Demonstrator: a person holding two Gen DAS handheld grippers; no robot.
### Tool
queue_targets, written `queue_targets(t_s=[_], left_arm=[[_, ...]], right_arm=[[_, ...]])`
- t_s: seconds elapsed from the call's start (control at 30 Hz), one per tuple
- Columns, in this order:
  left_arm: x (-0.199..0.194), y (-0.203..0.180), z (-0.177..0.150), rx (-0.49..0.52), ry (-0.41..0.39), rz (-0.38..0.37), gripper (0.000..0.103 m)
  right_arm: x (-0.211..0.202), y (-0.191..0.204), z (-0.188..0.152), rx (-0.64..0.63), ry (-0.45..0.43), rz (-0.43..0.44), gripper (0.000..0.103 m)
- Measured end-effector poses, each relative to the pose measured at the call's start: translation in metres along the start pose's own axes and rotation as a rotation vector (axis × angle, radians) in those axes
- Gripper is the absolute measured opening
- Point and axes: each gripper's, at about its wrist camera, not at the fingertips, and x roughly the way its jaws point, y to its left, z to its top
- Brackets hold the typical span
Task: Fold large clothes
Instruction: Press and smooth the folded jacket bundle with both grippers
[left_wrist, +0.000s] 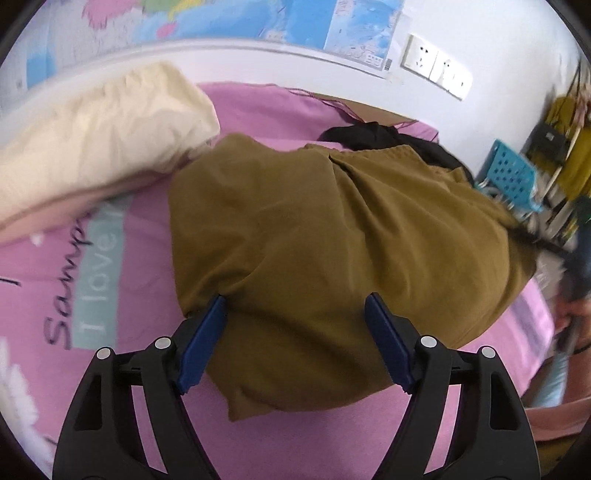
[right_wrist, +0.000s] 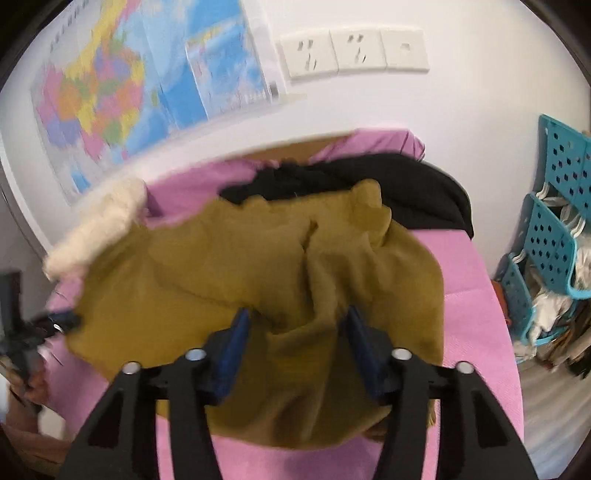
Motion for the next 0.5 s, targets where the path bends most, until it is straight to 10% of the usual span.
queue_targets(t_s=[0.17,0.5], left_arm=[[-0.011,-0.025,0.002,0.069,-0.040,0.037,0.077],[0.002,-0.036,0.003,0.083,-0.027,0.022,0.077]], right_arm=[[-0.025,0.012,0.008,-0.021,-0.071,0.044,0.055],[0.038,0.011,-0.001,-0.003,0.064,0.026,0.043]])
